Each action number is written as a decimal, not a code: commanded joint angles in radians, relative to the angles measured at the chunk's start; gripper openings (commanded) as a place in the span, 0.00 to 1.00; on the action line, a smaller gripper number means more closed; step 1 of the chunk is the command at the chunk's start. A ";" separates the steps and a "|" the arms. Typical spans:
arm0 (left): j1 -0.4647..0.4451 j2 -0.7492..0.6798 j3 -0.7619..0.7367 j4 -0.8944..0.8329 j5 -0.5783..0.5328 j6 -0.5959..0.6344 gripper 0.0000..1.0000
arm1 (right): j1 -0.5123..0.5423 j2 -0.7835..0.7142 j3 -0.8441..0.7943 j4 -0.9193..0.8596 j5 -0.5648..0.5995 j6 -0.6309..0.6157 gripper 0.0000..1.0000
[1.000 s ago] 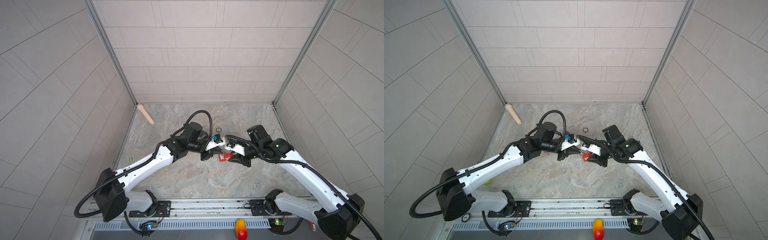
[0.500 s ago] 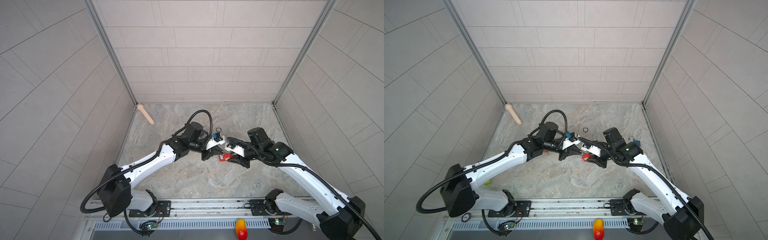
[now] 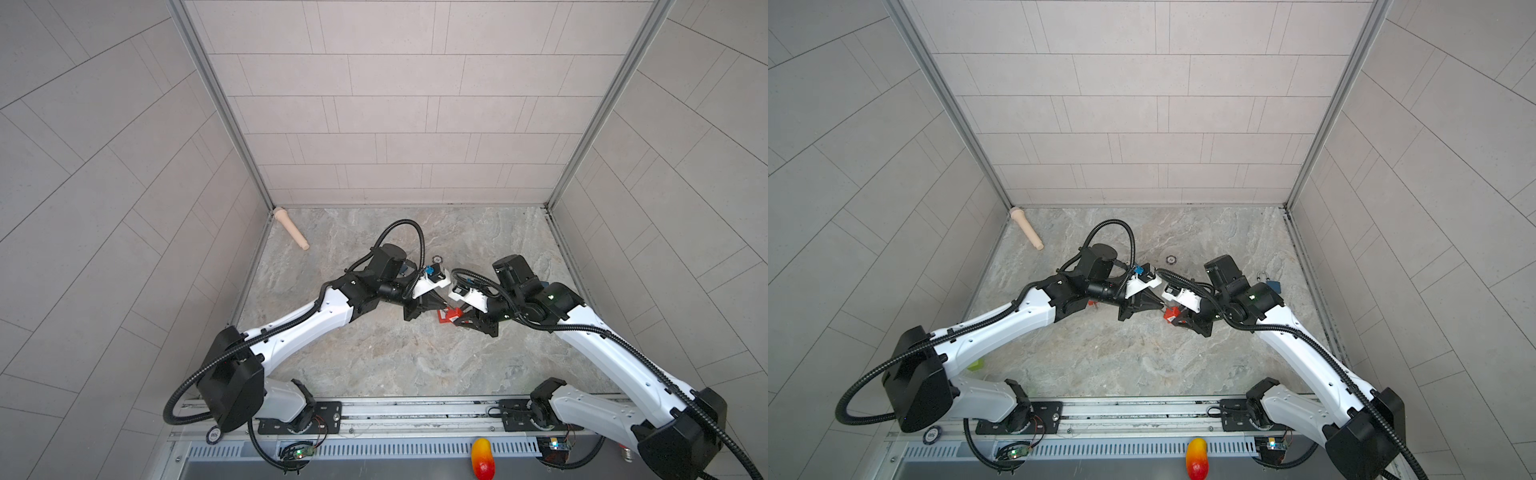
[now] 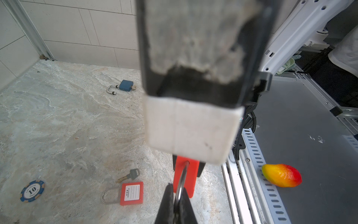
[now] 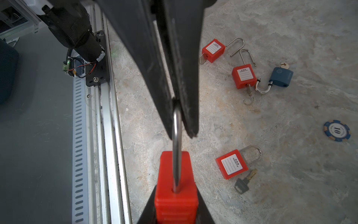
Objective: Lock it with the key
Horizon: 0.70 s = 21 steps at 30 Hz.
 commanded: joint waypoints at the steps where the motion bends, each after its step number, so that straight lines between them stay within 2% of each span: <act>1: 0.003 -0.039 -0.012 0.092 0.078 -0.081 0.00 | 0.013 -0.052 0.060 0.105 -0.019 -0.008 0.23; 3: 0.025 -0.069 -0.011 0.087 0.085 -0.086 0.00 | 0.006 -0.105 0.049 0.070 0.025 -0.003 0.36; 4: 0.035 -0.081 -0.008 0.079 0.084 -0.080 0.00 | 0.003 -0.132 0.044 0.055 0.052 0.013 0.38; 8: 0.043 -0.124 -0.001 0.032 0.082 -0.046 0.00 | -0.011 -0.257 0.006 0.016 0.135 0.066 0.44; 10: 0.042 -0.136 -0.001 0.026 0.083 -0.042 0.00 | -0.027 -0.280 -0.004 -0.008 0.136 0.110 0.47; 13: 0.042 -0.159 -0.010 0.044 0.085 -0.046 0.00 | -0.032 -0.256 -0.006 -0.074 0.076 0.127 0.45; 16: 0.041 -0.168 -0.010 0.044 0.097 -0.049 0.00 | -0.032 -0.234 -0.013 -0.064 0.040 0.128 0.42; 21: 0.038 -0.178 -0.007 0.041 0.123 -0.060 0.00 | -0.031 -0.205 -0.016 -0.018 0.071 0.127 0.38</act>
